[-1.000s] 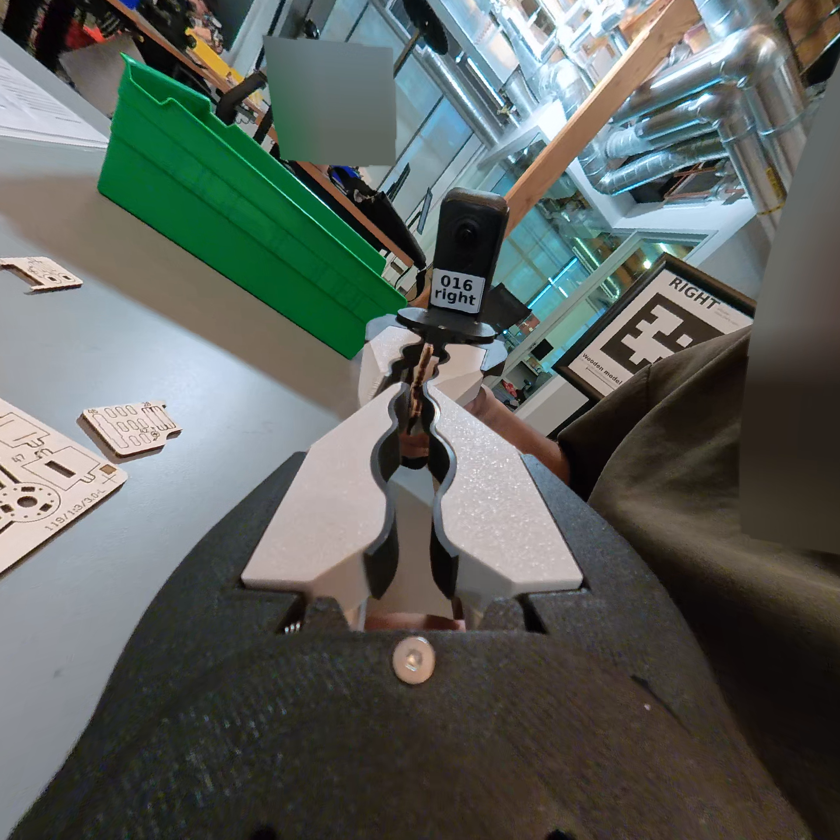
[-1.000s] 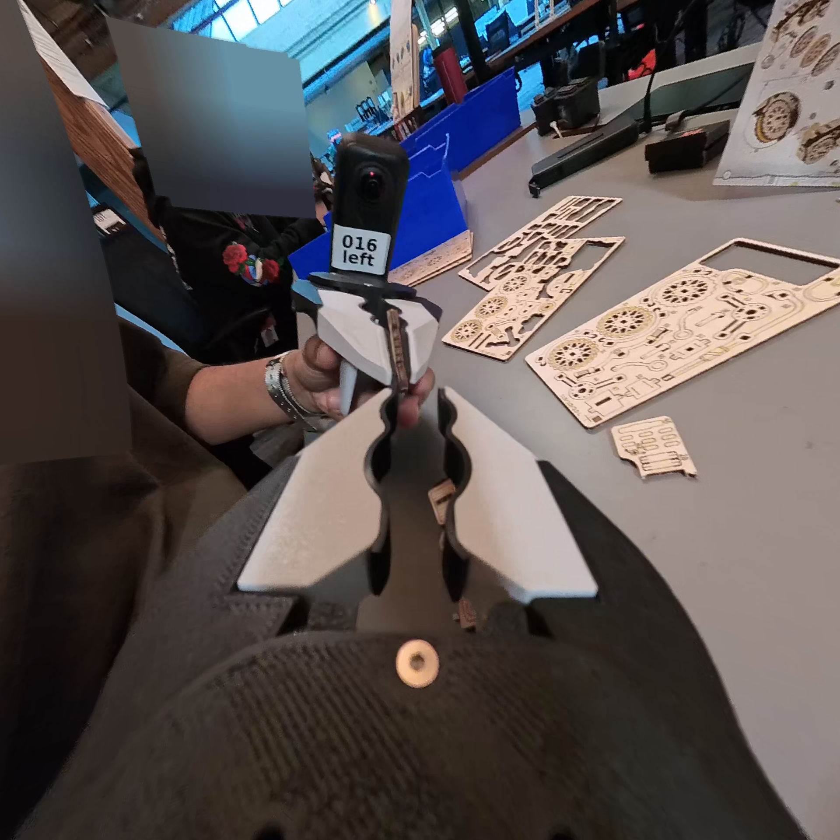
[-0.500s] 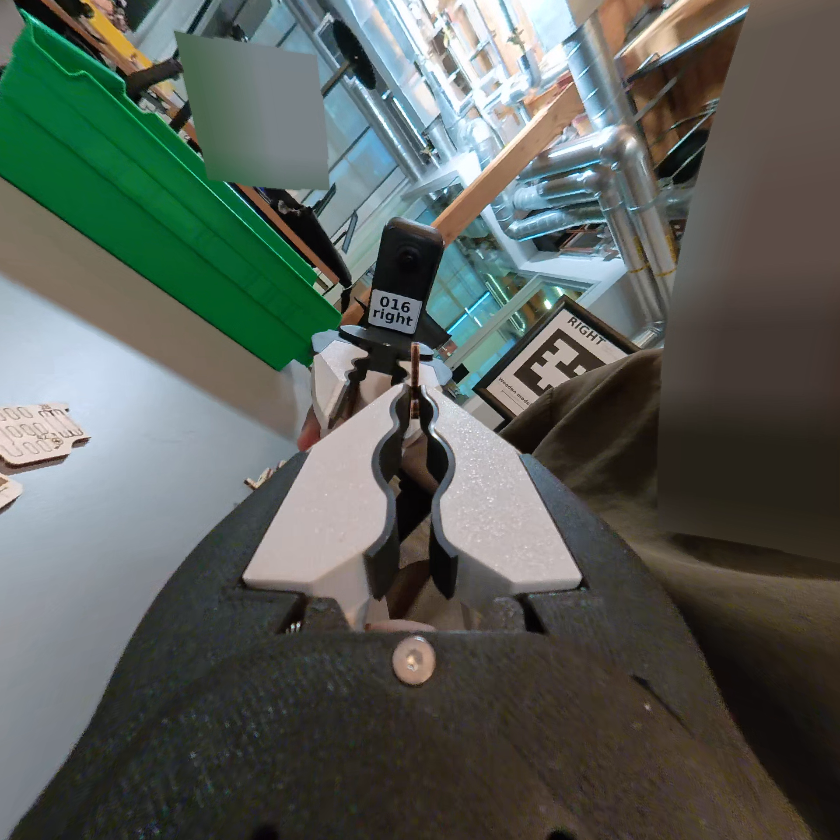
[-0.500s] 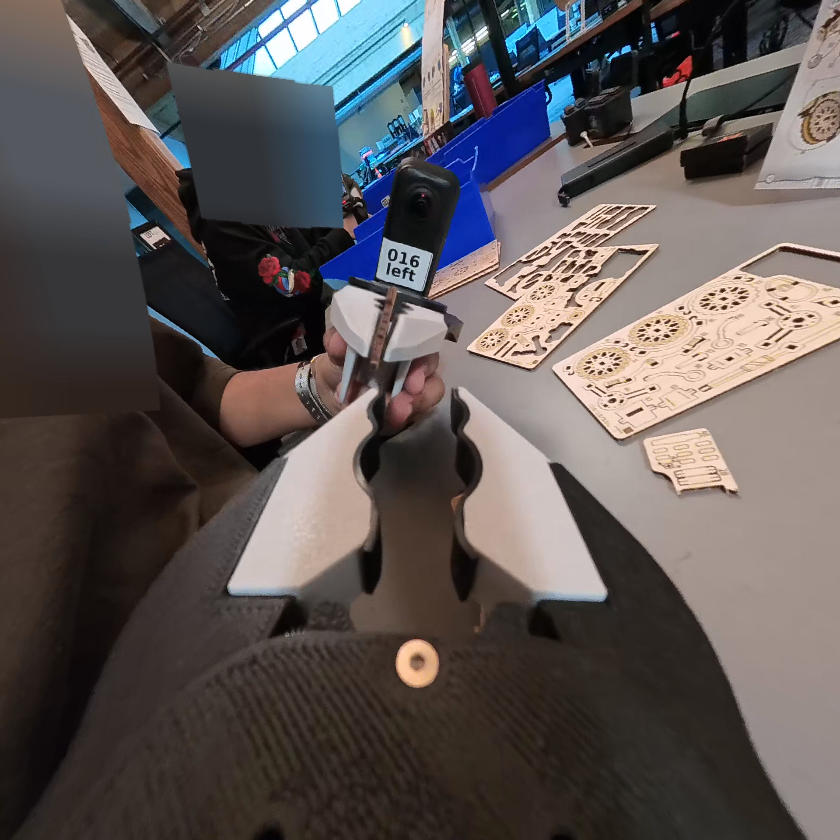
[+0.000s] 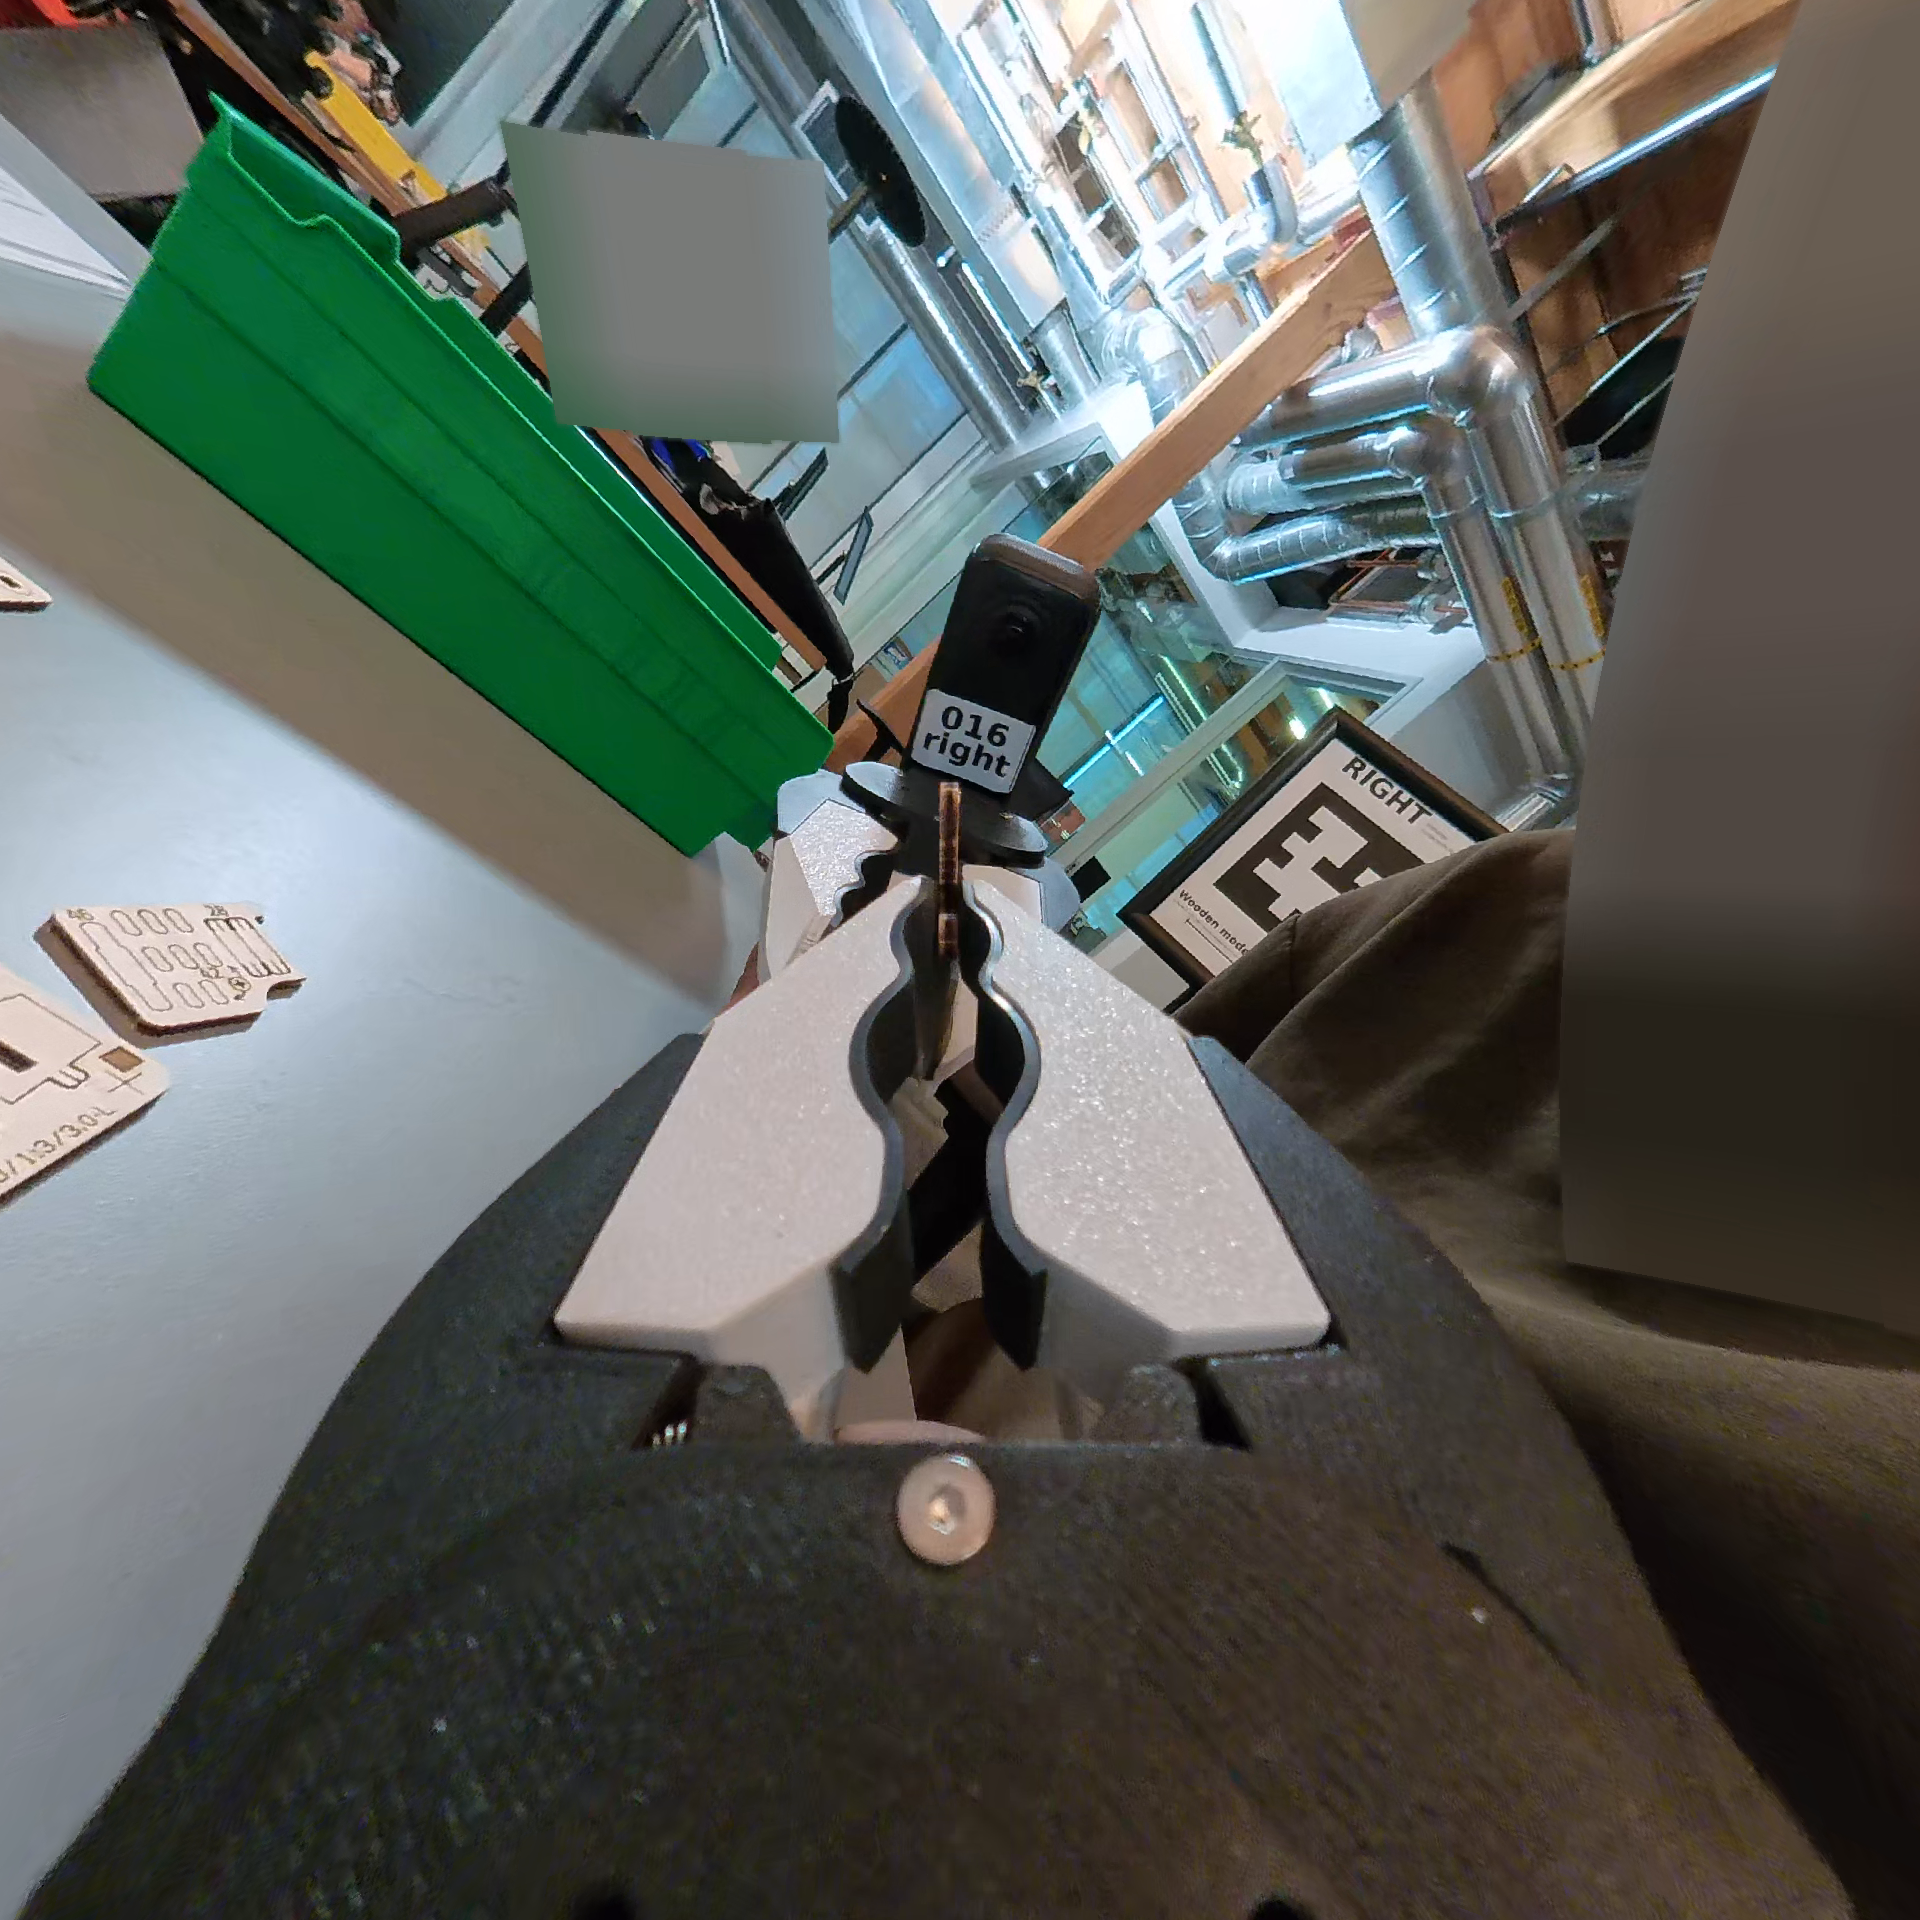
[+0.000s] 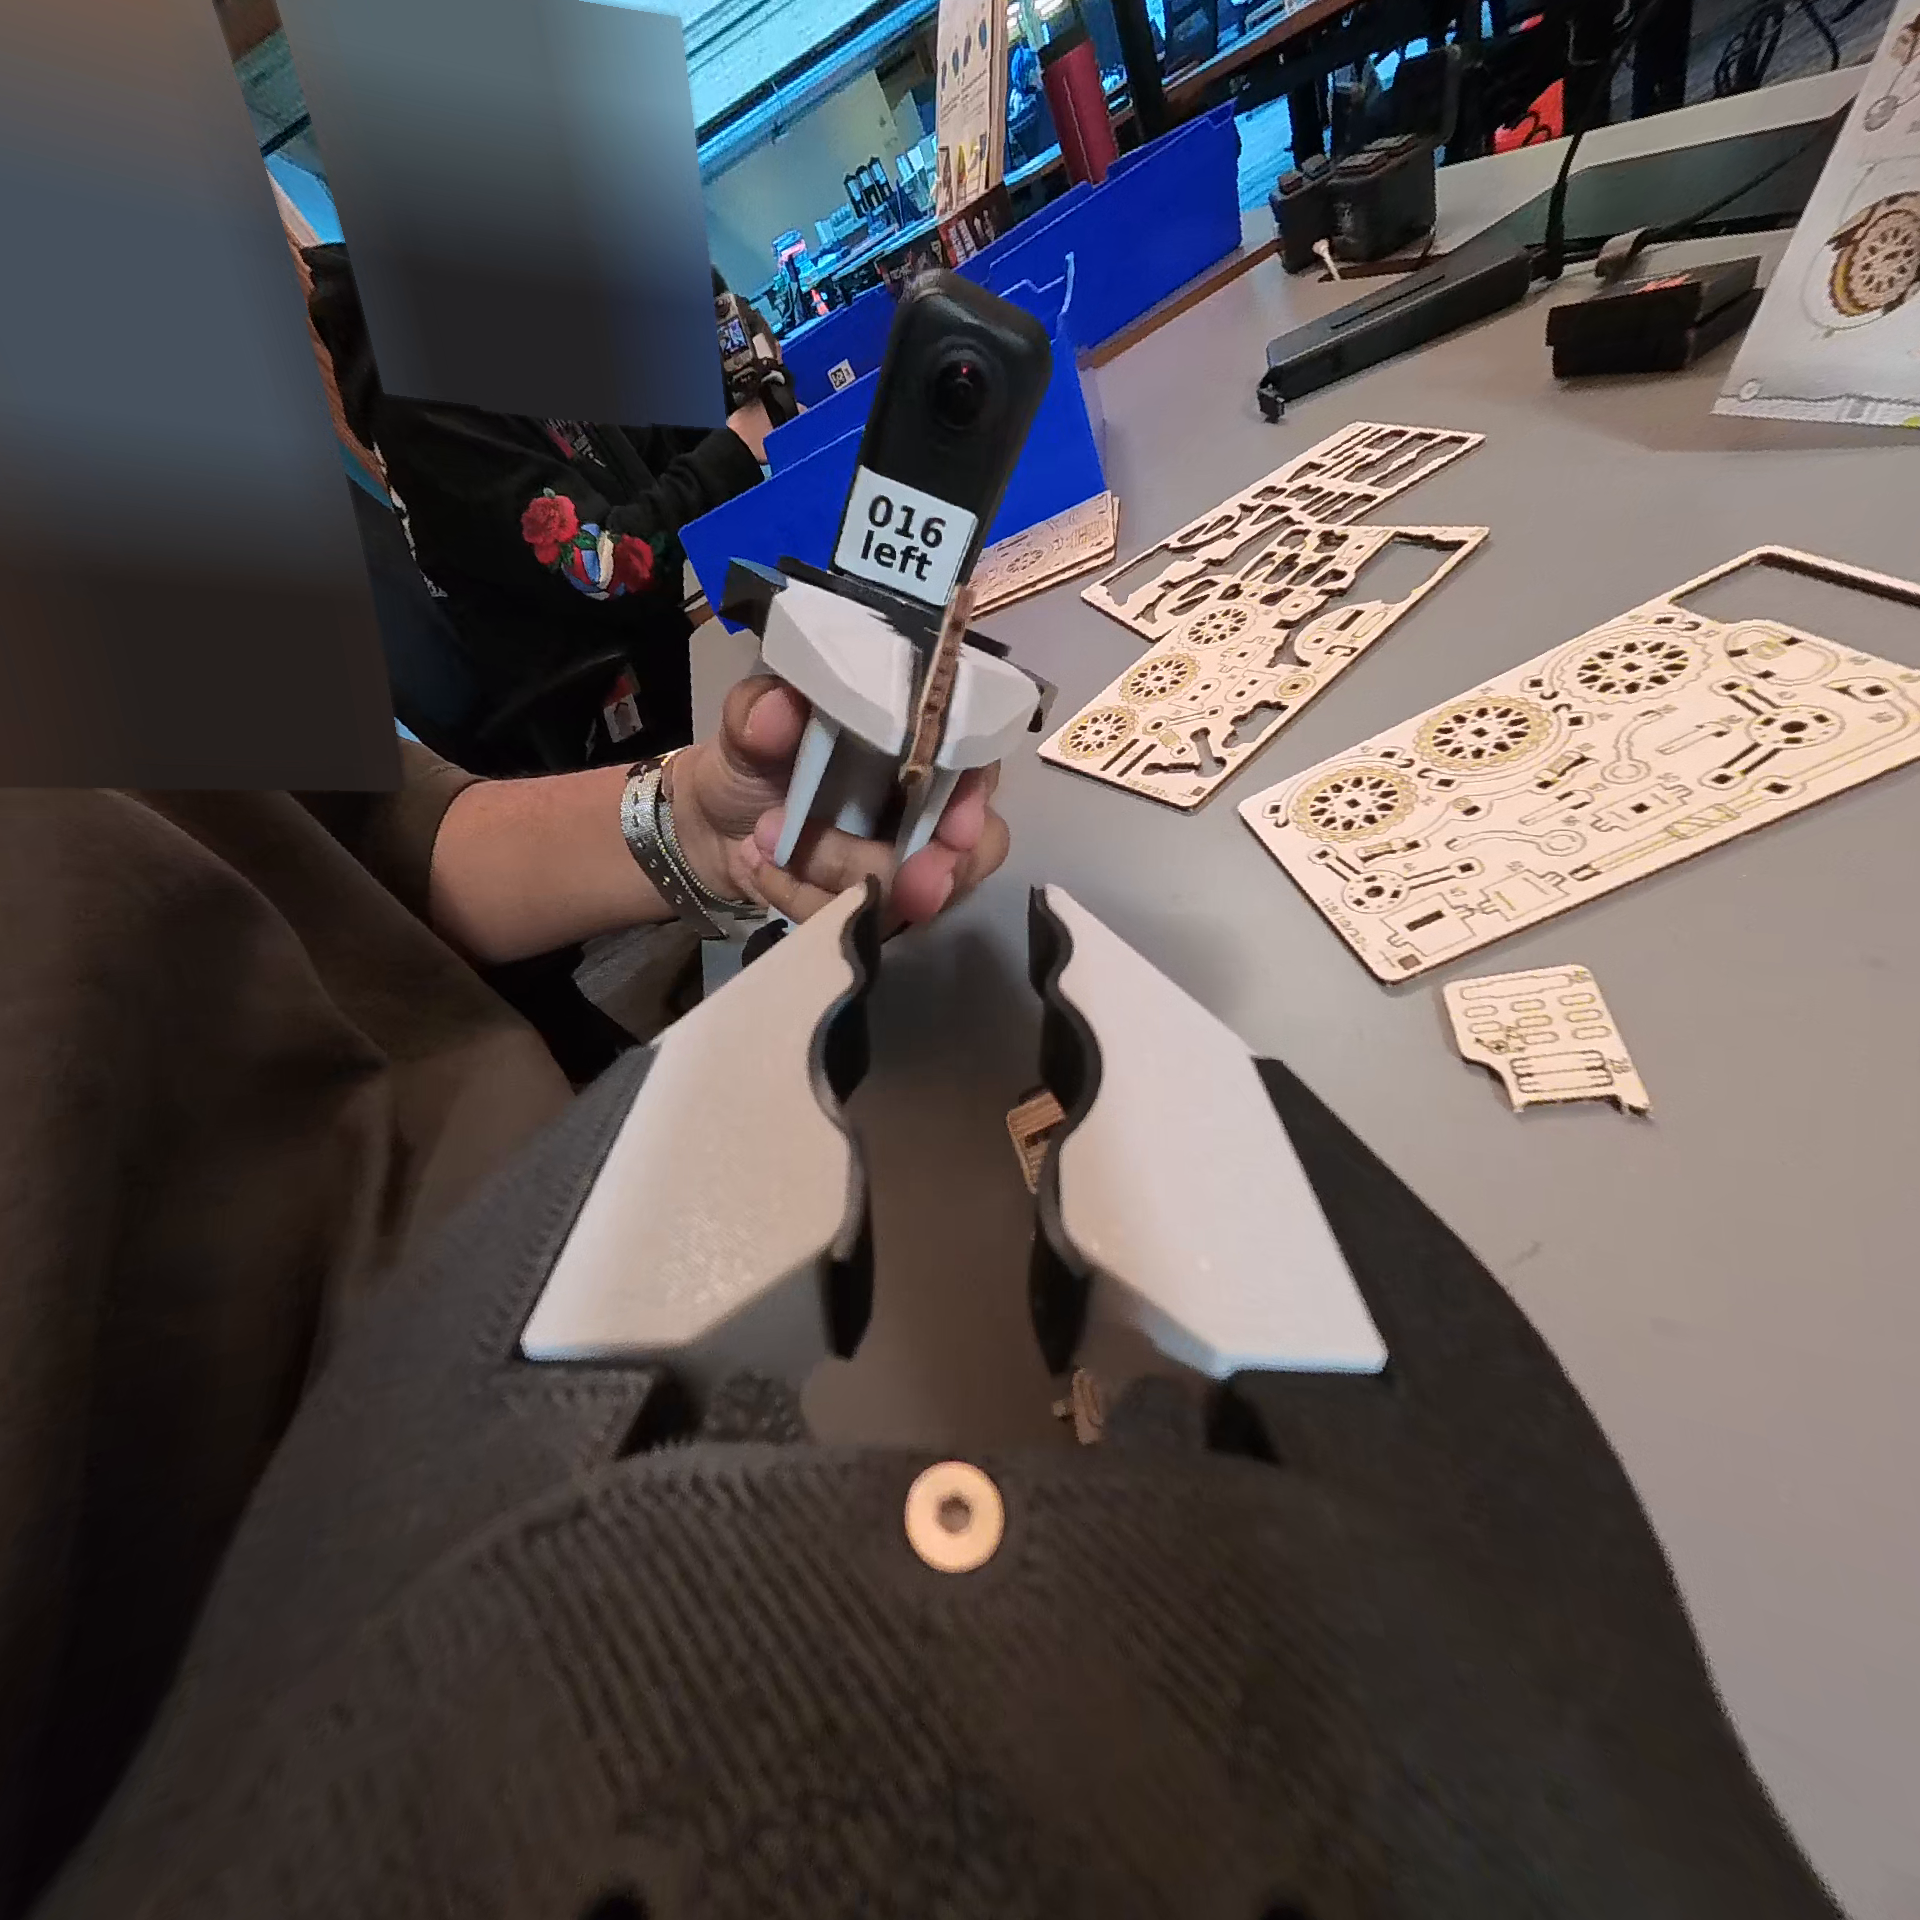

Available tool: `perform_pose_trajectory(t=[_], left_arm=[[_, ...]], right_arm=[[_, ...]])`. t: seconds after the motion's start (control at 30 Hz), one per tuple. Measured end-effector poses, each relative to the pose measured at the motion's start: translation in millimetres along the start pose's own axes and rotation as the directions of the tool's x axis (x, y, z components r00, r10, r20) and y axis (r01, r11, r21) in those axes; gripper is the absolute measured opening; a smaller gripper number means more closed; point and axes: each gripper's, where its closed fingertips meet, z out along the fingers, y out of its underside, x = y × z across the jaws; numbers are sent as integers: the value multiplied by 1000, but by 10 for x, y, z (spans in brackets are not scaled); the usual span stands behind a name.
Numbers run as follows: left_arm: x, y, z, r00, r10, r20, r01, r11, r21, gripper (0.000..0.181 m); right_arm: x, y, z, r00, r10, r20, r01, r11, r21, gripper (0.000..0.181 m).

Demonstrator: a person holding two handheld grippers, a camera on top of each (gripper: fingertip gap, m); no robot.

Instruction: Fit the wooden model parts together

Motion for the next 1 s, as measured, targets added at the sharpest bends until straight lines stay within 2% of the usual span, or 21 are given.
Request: perform_pose_trajectory(t=[0.67,1.0], left_arm=[[-22,-63,-37,999,-42,-8,42,998,42,0],[-35,-100,-59,998,-65,-12,66,996,67,0]], right_arm=[[116,-204,-141,998,41,-42,-36,991,126,24],[144,-238,-172,997,49,-57,-40,988,149,24]])
